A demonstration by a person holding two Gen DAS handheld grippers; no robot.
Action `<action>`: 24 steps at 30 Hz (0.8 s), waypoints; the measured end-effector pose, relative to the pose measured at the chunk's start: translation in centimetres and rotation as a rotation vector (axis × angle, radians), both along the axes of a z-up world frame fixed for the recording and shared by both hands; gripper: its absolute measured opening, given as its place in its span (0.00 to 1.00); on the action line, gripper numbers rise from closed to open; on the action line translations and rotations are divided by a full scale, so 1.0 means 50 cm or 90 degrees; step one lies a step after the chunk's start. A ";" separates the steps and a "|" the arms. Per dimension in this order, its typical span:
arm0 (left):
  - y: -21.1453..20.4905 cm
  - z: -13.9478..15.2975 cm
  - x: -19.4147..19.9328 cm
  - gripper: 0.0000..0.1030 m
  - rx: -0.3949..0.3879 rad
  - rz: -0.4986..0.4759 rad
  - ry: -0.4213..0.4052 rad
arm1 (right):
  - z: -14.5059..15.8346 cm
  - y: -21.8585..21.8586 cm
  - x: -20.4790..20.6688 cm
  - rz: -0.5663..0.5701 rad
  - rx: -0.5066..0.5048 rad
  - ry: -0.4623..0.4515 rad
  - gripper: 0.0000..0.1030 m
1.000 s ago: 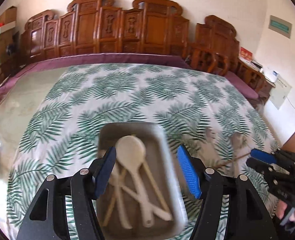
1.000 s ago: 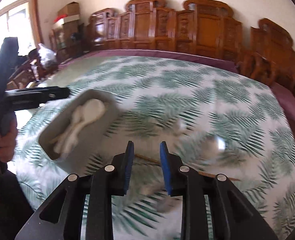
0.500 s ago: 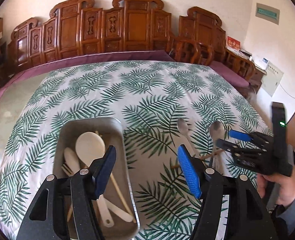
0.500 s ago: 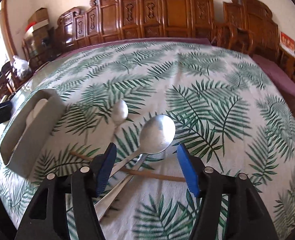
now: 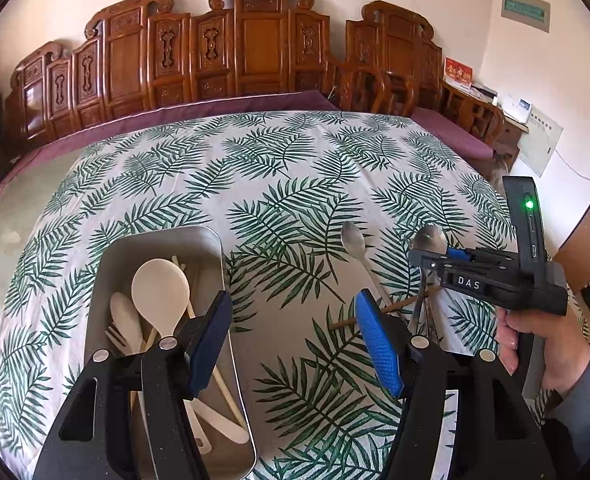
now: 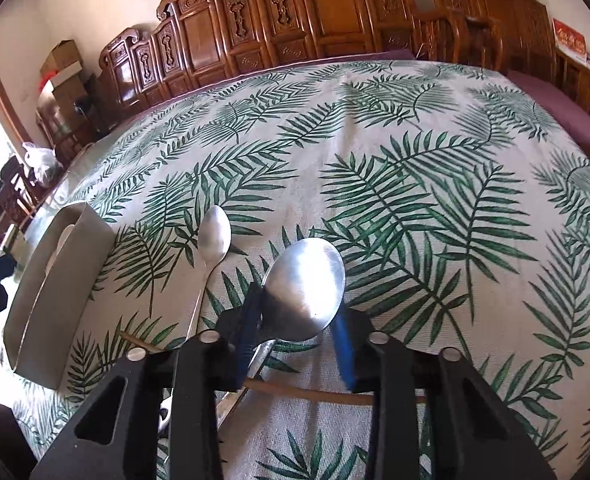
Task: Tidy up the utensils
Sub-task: 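Grasp the metal spoon on the cloth with the right gripper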
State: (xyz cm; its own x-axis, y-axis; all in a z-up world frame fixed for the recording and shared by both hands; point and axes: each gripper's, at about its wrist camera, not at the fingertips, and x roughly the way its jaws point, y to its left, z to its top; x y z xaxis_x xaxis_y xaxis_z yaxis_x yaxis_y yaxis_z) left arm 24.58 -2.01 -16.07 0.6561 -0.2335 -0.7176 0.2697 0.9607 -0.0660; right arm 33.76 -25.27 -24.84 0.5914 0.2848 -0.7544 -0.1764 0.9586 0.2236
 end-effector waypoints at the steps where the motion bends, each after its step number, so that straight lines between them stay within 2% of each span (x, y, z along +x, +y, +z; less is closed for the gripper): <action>1: 0.000 0.000 0.000 0.59 0.001 0.000 0.000 | 0.000 -0.004 -0.001 -0.002 0.001 0.001 0.34; 8: -0.006 -0.002 0.002 0.59 0.006 -0.004 0.003 | 0.014 -0.023 -0.012 -0.018 0.011 -0.001 0.33; 14: -0.011 -0.006 0.001 0.59 0.012 -0.007 0.004 | 0.000 -0.032 -0.007 -0.024 0.003 0.017 0.35; 17: -0.012 -0.007 0.001 0.59 0.013 -0.008 0.005 | 0.002 -0.032 -0.010 -0.026 -0.001 0.012 0.39; 24: -0.017 -0.008 0.001 0.59 0.015 -0.011 0.005 | 0.016 -0.040 -0.025 -0.036 -0.020 -0.005 0.38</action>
State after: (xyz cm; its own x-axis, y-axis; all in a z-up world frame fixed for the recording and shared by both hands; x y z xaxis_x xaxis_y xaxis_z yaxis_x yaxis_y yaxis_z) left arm 24.62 -2.84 -16.48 0.6461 -0.2278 -0.7285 0.2864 0.9570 -0.0452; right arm 32.49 -27.29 -24.06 0.6119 0.2271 -0.7576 -0.1237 0.9736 0.1919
